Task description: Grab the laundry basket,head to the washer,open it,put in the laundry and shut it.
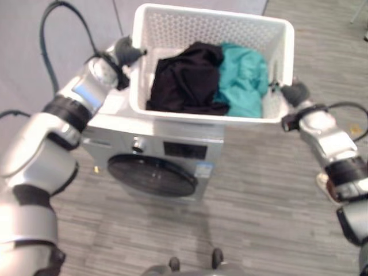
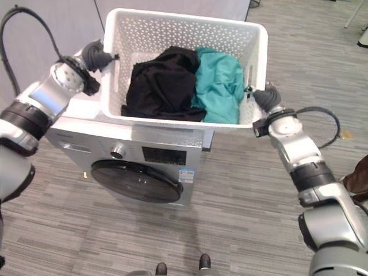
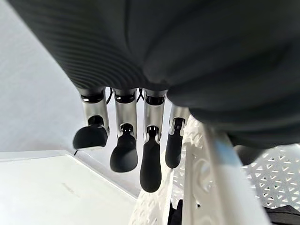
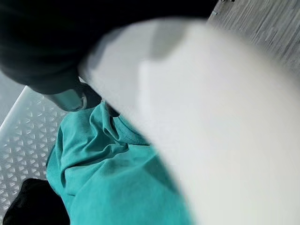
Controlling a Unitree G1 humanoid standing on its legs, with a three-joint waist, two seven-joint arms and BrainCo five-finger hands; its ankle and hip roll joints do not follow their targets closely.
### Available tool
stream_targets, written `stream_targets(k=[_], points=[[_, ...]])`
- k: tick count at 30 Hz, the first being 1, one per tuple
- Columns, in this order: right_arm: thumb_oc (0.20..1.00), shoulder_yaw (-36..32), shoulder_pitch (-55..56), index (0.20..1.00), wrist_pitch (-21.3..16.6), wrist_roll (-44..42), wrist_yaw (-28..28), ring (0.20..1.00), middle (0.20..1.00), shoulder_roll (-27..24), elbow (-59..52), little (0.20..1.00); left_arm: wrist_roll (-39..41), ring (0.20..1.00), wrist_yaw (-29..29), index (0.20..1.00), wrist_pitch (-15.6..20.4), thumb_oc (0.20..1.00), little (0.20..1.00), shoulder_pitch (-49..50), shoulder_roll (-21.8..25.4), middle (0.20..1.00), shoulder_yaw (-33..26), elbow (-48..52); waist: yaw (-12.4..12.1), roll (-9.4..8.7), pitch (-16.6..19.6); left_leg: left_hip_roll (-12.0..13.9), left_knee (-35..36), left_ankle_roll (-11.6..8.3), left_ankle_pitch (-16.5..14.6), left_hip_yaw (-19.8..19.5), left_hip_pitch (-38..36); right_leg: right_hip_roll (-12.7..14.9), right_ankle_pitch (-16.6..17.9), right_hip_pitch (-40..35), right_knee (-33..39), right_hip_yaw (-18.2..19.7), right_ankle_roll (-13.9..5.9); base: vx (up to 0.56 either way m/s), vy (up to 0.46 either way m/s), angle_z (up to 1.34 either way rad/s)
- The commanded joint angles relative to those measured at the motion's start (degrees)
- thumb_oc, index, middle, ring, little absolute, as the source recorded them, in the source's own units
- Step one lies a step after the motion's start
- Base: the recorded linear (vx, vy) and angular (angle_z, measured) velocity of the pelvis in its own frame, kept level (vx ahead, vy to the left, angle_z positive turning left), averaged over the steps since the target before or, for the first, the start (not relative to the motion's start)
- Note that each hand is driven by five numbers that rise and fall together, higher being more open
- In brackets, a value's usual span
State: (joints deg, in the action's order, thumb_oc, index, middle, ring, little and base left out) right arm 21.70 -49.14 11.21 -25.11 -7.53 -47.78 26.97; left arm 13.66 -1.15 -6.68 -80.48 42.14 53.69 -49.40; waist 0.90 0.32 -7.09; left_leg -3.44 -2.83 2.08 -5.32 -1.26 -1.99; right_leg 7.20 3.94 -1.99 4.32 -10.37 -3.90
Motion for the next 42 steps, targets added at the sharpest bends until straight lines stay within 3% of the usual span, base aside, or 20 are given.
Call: stream_targets(k=[1, 13, 17, 29, 30, 31, 32, 33, 36, 37, 42], points=[[0.200, 1.67, -8.50, 0.200, -5.10, -2.03, -0.09, 0.200, 0.200, 0.31, 0.13, 0.200, -0.98, 0.200, -1.79, 0.200, 3.94, 0.200, 0.200, -13.48, -3.92, 0.200, 4.18, -4.68, -2.29, 1.62, 1.79, 4.81, 2.16, -1.92, 3.12, 2.71, 0.32, 3.16, -3.47, 0.30, -7.55, -0.97, -5.61, 0.06, 0.040, 0.00], [0.200, 13.57, -24.46, 0.200, -3.86, -3.39, 2.73, 0.200, 0.200, 4.19, 19.34, 0.200, -1.39, 0.200, -1.43, 0.200, 4.44, 0.200, 0.200, -23.67, -4.82, 0.200, 10.58, -16.71, -2.32, 1.38, -0.69, 4.42, 0.42, -2.01, 3.19, 3.93, 5.40, 4.09, -1.27, 3.96, -5.97, -0.10, -6.19, -0.01, 0.020, -0.02], [0.200, 18.33, -32.51, 0.200, -3.70, -4.43, 3.77, 0.200, 0.200, 8.62, 28.57, 0.200, -0.10, 0.200, -1.39, 0.200, 4.55, 0.200, 0.200, -28.59, -4.24, 0.200, 12.23, -22.25, -2.56, 1.32, -2.52, 4.50, -0.37, -2.31, 4.01, 4.39, 8.81, 4.49, 0.10, 6.84, -5.75, 0.46, -6.45, -0.07, 0.000, -0.10], [0.200, 19.87, -41.26, 0.200, -2.54, -8.90, 5.26, 0.200, 0.200, 15.00, 43.11, 0.200, 0.17, 0.200, -0.69, 0.200, 3.94, 0.200, 0.200, -34.39, -4.71, 0.200, 14.53, -27.08, -3.34, 2.21, -6.89, 4.07, -2.83, -3.02, 5.69, 3.93, 16.88, 4.86, 2.10, 12.34, -5.24, 0.96, -6.37, -0.07, -0.007, 0.05], [0.200, 19.60, -41.49, 0.200, -2.37, -9.65, 5.25, 0.200, 0.200, 15.52, 44.05, 0.200, 0.37, 0.319, -0.72, 0.319, 3.79, 0.319, 0.319, -34.61, -4.97, 0.319, 14.38, -27.34, -3.46, 2.21, -7.11, 4.14, -2.87, -3.04, 5.77, 3.87, 17.19, 4.81, 2.14, 12.58, -5.19, 0.95, -6.33, -0.04, -0.018, 0.10], [0.200, 19.19, -41.77, 0.200, -2.14, -10.57, 5.26, 0.200, 0.200, 16.29, 45.28, 0.200, 0.76, 0.906, -1.13, 0.906, 3.66, 0.906, 0.906, -35.10, -5.33, 0.906, 14.00, -27.67, -3.59, 2.18, -7.55, 4.09, -3.11, -3.16, 5.90, 3.69, 17.97, 4.73, 2.31, 13.02, -5.00, 0.88, -6.28, -0.04, -0.018, 0.09], [0.200, 19.19, -41.79, 0.200, -2.14, -10.57, 5.26, 0.200, 0.200, 16.30, 45.29, 0.200, 0.76, 0.906, -1.12, 0.906, 3.66, 0.906, 0.906, -35.12, -5.33, 0.906, 14.01, -27.67, -3.59, 2.18, -7.54, 4.09, -3.13, -3.16, 5.89, 3.69, 18.00, 4.73, 2.31, 13.04, -5.00, 0.87, -6.28, -0.04, -0.014, 0.10], [0.200, 19.08, -41.90, 0.200, -1.99, -10.89, 5.26, 0.200, 0.200, 16.47, 45.74, 0.200, 0.80, 1.000, -1.27, 1.000, 3.51, 1.000, 1.000, -35.28, -5.53, 1.000, 13.88, -27.87, -3.66, 2.14, -7.70, 4.04, -3.15, -3.17, 5.97, 3.58, 18.26, 4.67, 2.37, 13.23, -4.94, 0.90, -6.21, -0.02, -0.014, 0.08], [0.200, 18.86, -42.69, 0.200, -1.81, -11.48, 5.35, 0.200, 0.200, 17.35, 47.47, 0.200, 1.17, 1.000, -1.69, 1.000, 3.24, 1.000, 1.000, -35.87, -5.89, 1.000, 13.36, -28.81, -3.65, 1.91, -8.47, 4.10, -3.53, -3.33, 6.19, 3.49, 19.39, 4.60, 2.50, 14.14, -4.88, 0.87, -6.08, -0.04, -0.014, 0.06], [1.000, 18.71, -43.16, 1.000, -1.45, -11.91, 5.20, 1.000, 1.000, 17.47, 48.34, 1.000, 1.43, 1.000, -1.86, 1.000, 3.31, 1.000, 1.000, -35.81, -6.18, 1.000, 12.99, -29.04, -3.58, 1.83, -8.69, 4.15, -3.46, -3.39, 6.28, 3.36, 19.66, 4.53, 2.60, 14.29, -4.76, 0.81, -6.02, -0.03, -0.004, 0.04], [1.000, 18.97, -43.68, 1.000, -1.50, -12.28, 4.98, 1.000, 1.000, 17.96, 49.17, 1.000, 1.92, 1.000, -2.97, 1.000, 3.41, 1.000, 1.000, -36.61, -7.31, 1.000, 12.55, -29.05, -3.38, 1.50, -9.12, 4.17, -3.54, -3.43, 6.37, 3.28, 20.14, 4.32, 2.62, 14.73, -4.73, 0.87, -5.86, -0.01, -0.007, 0.02]])
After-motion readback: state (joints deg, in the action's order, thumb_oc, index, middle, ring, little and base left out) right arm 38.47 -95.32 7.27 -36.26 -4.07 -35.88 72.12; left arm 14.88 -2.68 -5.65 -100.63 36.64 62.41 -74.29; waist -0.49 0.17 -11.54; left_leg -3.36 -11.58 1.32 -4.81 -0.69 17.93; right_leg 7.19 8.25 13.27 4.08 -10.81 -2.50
